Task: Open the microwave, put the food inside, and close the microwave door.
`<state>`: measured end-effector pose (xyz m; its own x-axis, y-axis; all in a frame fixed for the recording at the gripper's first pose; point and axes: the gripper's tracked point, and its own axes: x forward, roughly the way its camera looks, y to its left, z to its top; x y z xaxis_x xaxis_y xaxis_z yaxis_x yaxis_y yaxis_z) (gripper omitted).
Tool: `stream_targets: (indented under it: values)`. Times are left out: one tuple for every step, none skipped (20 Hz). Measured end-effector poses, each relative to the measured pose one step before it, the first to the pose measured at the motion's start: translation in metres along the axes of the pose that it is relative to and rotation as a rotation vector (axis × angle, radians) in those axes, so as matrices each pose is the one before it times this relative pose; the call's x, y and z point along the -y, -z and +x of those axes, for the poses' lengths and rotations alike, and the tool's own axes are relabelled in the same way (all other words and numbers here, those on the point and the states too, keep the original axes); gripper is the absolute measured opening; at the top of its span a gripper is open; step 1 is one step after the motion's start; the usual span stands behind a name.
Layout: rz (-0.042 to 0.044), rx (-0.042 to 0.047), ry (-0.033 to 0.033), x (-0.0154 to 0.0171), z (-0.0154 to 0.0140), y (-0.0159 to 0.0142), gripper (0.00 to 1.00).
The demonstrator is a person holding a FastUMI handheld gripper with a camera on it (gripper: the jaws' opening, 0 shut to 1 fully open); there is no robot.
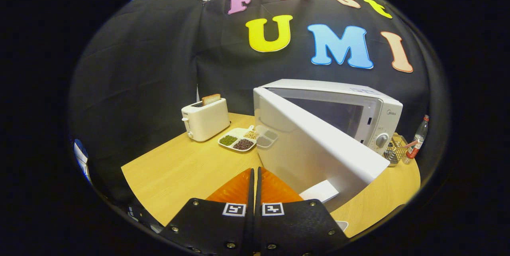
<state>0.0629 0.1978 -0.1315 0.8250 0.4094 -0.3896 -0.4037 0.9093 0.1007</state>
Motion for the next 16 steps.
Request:
stream_targets:
  values:
    - [0.00292, -0.00413, 0.01174, 0.00688, 0.00329, -0.00015, 0.01]
    - [0.00227, -0.0016, 0.01052, 0.00709, 0.00223, -0.00117, 0.01]
    - [-0.00078, -0.00037, 0.0095, 0.0065, 0.00302, 0.00016, 0.01]
    - [-0.00397, -0.00017, 0.01313, 0.00695, 0.00307, -0.00024, 0.01]
    - [-0.00339, -0.00167, 0.0106, 0.00733, 0.00381, 0.00067, 0.01]
    - [0.00223, -0.00553, 0.00906, 0.0072, 0.00446, 0.00073, 0.01]
    - [0.00693, -0.00431, 0.00706, 0.0065, 0.00411, 0.00057, 0.01]
    - [0.00558, -0.00269, 0.00861, 0.00665, 0.00411, -0.00037, 0.01]
    - [0.00145, -0.0026, 0.00989, 0.00663, 0.00461, -0.0004, 0.01]
    - [0.00109, -0.00185, 0.01126, 0.00746, 0.00405, -0.00122, 0.01]
    - [0.00377, 0.00262, 0.01077, 0.00801, 0.005, -0.00227, 0.01]
    - [0.00617, 0.00281, 0.01144, 0.00833, 0.0043, -0.00221, 0.01]
    - [0.00763, 0.00252, 0.01214, 0.00759, 0.005, -0.00168, 0.01]
    - [0.00973, 0.00046, 0.01301, 0.00808, 0.00485, -0.00219, 0.01]
    - [0.01436, 0.00028, -0.00052, 0.00436, 0.00558, -0.00142, 0.01]
    - [0.00767, 0.00156, 0.00823, 0.00562, 0.00516, -0.00235, 0.01]
